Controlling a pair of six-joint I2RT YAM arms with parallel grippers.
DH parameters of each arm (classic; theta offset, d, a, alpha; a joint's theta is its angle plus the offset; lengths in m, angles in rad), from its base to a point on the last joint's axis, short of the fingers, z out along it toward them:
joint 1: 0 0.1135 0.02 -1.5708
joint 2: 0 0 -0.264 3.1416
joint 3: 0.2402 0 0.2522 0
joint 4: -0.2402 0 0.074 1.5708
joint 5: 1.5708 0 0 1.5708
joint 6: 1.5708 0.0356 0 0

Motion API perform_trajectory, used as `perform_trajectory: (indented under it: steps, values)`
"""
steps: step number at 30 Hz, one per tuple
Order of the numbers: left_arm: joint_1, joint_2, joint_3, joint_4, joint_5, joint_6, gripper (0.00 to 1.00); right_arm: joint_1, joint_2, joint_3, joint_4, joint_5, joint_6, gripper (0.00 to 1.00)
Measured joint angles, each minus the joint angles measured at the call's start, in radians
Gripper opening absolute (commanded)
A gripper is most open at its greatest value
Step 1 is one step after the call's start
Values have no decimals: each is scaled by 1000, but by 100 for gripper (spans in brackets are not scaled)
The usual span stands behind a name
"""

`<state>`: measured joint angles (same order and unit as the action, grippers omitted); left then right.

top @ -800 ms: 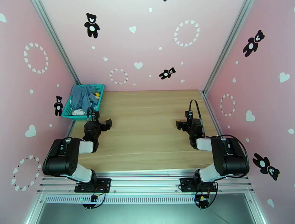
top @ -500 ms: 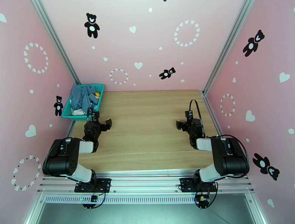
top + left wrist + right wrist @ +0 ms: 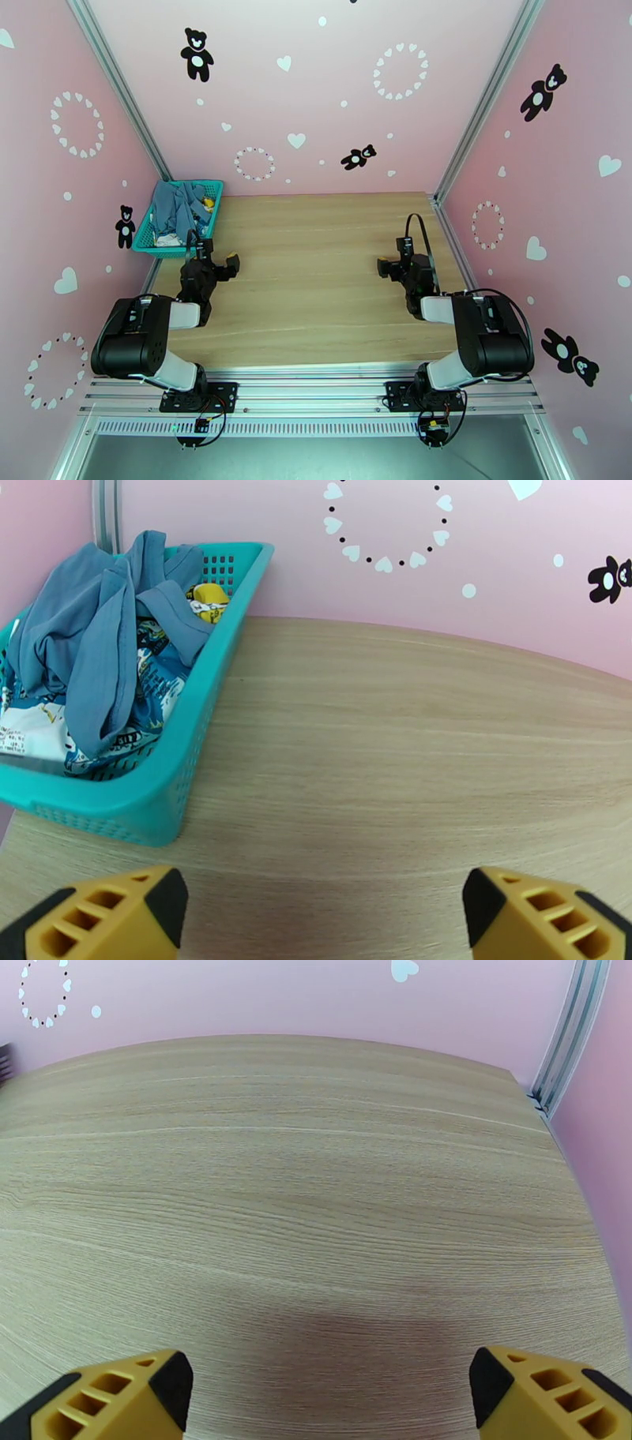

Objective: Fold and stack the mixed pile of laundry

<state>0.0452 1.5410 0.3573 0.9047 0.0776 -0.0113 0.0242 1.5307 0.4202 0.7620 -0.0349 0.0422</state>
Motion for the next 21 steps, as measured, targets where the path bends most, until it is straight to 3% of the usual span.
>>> perform_trajectory:
  steps: [4,10,15,17,19,21]
  values:
    - [0,0,0,0,0,0,99,0,0,0,0,0,0,99]
    - [0,0,0,0,0,0,89,0,0,0,0,0,0,99]
    - [-10,-31,13,-72,-10,8,68,4,-5,0,-3,6,-1,99]
    - [-30,-105,49,-206,-24,10,69,19,-45,0,-55,33,0,99]
    - [-47,-201,95,-320,-42,1,78,40,-139,18,-175,84,23,99]
    - [-56,-297,149,-440,-74,-31,80,47,-241,72,-291,143,64,99]
